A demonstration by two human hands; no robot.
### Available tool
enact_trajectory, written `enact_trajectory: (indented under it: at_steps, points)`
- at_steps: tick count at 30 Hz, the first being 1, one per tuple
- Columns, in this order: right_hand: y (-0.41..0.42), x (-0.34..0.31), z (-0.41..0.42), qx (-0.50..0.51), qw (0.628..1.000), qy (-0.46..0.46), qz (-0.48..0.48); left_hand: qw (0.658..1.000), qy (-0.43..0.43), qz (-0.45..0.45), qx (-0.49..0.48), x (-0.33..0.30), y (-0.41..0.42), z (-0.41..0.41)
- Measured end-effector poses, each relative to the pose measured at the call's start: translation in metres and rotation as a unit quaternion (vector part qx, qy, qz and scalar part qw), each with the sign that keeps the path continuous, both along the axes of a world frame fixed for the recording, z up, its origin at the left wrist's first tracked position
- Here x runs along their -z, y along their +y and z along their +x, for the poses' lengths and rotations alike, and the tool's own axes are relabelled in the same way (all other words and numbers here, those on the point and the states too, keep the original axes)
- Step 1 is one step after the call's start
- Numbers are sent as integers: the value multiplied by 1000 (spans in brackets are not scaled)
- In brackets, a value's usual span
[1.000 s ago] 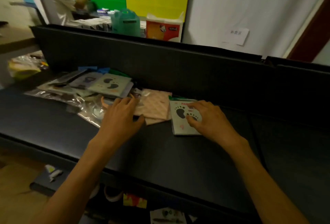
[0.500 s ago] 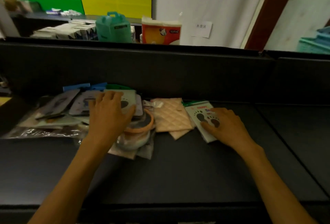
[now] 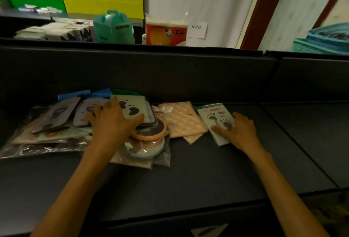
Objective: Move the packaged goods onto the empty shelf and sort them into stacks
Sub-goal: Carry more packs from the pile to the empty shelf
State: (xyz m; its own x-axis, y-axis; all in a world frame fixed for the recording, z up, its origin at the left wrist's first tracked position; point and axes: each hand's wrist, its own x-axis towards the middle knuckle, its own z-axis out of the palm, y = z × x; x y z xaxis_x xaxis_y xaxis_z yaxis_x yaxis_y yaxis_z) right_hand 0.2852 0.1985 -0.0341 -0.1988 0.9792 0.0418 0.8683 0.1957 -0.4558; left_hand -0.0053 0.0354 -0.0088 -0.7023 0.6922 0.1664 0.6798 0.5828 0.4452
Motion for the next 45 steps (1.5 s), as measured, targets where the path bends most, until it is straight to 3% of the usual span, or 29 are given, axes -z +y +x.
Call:
enact_trajectory:
  at_steps: [5, 9, 14, 19, 24, 27, 33, 45]
  points:
    - [-1, 0, 2, -3, 996, 87, 24, 993, -63, 82, 62, -11, 6, 2]
    - [5, -6, 5, 5, 988, 155, 14, 986, -118, 93, 69, -16, 8, 5]
    - [9, -14, 18, -19, 970, 241, 26, 950, -246, 176, 83, -19, 3, 5]
    - [0, -18, 30, -63, 940, 335, -22, 917, -277, 241, 158, -24, 2, 21]
    - [-12, -16, 46, -40, 915, 400, -23, 872, -337, 285, 211, -25, 6, 49]
    - [-19, -18, 66, -12, 905, 426, -5, 827, -427, 292, 221, -25, 14, 74]
    - [-34, -22, 136, 43, 893, 447, 34, 765, -507, 265, 295, -22, 35, 146]
    - [-42, -10, 368, 147, 872, 458, 89, 737, -535, 198, 362, -3, 93, 372]
